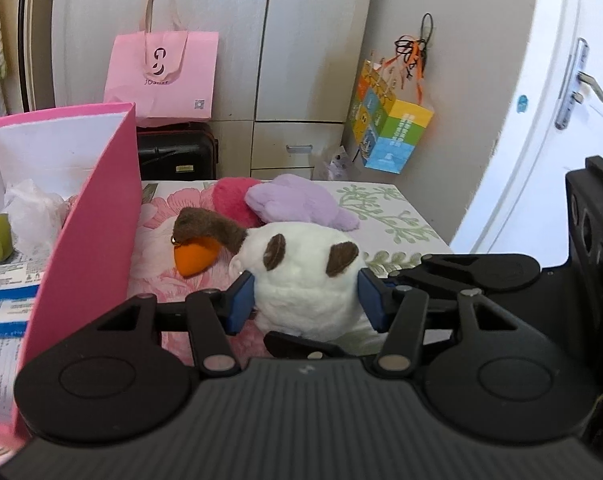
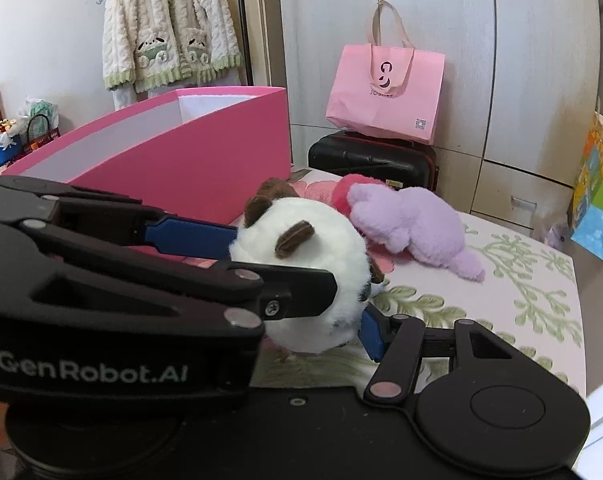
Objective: Organize soft objects
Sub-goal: 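Lift the panda plush with both grippers and carry it over the box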
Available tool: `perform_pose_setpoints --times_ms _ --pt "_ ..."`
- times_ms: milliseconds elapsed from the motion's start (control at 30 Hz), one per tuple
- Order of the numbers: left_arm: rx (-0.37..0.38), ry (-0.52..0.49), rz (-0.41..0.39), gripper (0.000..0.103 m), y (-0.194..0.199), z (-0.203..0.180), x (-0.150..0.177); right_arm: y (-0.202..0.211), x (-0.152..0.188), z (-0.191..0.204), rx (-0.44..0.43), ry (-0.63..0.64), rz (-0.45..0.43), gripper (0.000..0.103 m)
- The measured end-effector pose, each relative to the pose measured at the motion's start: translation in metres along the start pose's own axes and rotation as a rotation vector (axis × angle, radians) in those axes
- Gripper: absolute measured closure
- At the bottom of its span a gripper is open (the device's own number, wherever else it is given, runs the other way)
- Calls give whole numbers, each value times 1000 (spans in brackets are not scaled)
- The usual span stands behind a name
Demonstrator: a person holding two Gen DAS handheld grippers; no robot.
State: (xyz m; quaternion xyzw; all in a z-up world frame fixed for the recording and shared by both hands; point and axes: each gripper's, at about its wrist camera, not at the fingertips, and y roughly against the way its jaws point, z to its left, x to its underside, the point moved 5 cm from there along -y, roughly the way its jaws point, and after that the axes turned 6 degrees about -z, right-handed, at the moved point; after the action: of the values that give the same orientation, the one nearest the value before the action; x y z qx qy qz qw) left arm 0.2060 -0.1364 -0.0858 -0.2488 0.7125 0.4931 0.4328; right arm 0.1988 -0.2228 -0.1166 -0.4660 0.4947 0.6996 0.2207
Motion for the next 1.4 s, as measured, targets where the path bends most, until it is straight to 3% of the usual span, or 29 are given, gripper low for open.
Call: perform_pose_setpoints --times_ms 533,1067,1400 --pt "87 -45 27 49 54 -15 26 50 29 39 87 -79 -1 38" --pt "150 -20 65 49 130 -5 66 96 57 112 157 -62 25 37" --pt "104 -58 112 49 183 19 66 109 57 168 83 -64 43 37"
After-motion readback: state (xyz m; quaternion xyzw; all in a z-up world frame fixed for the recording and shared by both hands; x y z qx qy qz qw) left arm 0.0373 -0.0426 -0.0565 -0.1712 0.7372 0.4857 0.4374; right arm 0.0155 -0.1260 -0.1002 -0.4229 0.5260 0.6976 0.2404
